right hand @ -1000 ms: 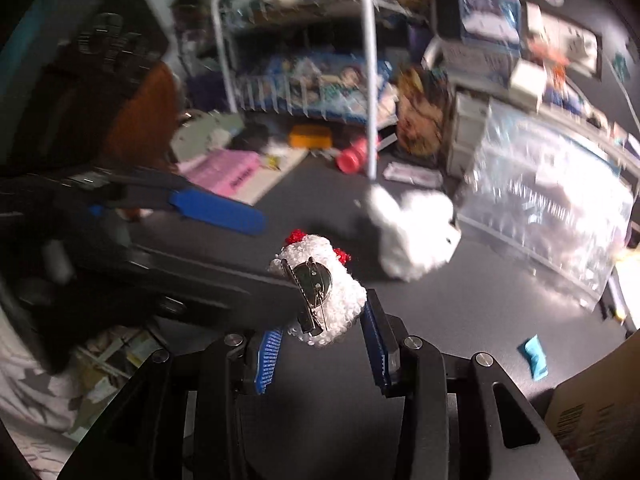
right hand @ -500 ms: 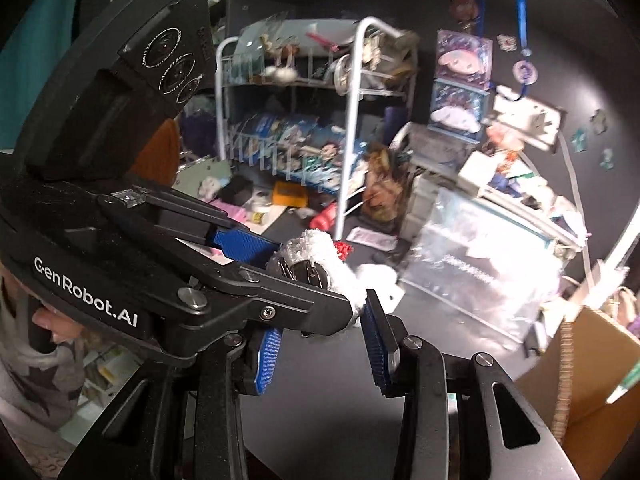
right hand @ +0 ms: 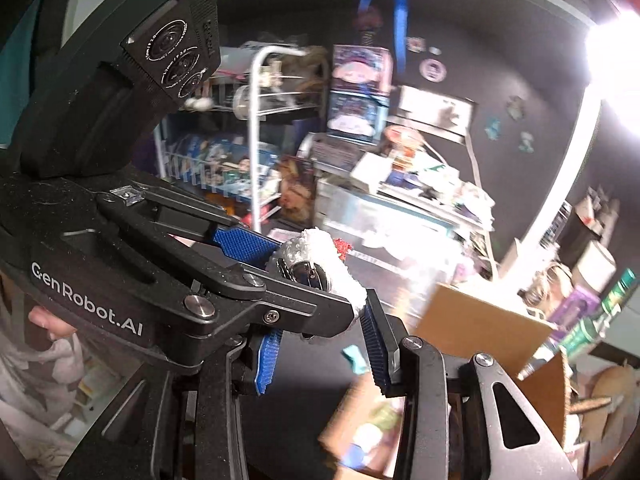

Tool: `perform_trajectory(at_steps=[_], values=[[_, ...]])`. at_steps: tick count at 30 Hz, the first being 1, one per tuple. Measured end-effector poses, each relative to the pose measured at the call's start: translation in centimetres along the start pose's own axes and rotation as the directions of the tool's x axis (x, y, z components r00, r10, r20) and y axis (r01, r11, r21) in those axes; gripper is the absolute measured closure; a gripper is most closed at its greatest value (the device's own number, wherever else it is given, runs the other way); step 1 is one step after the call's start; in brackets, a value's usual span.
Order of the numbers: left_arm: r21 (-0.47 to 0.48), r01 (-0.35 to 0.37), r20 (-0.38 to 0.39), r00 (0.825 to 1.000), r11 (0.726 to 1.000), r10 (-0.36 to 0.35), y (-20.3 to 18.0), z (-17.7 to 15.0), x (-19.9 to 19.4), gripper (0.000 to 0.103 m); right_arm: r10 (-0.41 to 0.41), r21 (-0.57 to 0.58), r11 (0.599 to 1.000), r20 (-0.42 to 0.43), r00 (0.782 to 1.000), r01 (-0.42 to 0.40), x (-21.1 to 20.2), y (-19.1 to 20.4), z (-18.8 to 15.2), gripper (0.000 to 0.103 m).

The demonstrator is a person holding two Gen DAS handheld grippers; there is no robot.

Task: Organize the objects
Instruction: 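Carry the plush keychain into the cardboard box and open the right gripper, then move the right gripper back over the desk to the white plush toy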

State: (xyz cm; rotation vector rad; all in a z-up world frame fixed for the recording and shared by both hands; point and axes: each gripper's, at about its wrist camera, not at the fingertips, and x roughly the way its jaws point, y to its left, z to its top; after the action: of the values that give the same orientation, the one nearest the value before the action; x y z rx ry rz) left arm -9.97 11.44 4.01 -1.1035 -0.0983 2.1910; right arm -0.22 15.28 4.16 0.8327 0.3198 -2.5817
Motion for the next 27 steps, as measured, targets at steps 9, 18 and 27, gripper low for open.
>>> perform_trajectory(at_steps=[9,18,27], values=[[0.026,0.026,-0.124,0.992,0.999,-0.022,-3.3,2.7,6.0,0.059,-0.012,0.091,0.996,-0.072,0.997,0.018,-0.9,-6.3,-2.7,0.069],[0.062,-0.031,-0.194,0.98,0.998,0.042,-4.6,3.1,8.7,0.042,0.02,0.116,0.993,-0.159,0.987,-0.001,-0.1,-8.8,-4.5,0.063],[0.107,-0.067,-0.103,0.992,0.992,0.078,-4.2,3.5,5.3,0.017,-0.005,0.106,0.994,-0.177,0.984,0.024,-0.1,-9.4,-4.8,0.045]])
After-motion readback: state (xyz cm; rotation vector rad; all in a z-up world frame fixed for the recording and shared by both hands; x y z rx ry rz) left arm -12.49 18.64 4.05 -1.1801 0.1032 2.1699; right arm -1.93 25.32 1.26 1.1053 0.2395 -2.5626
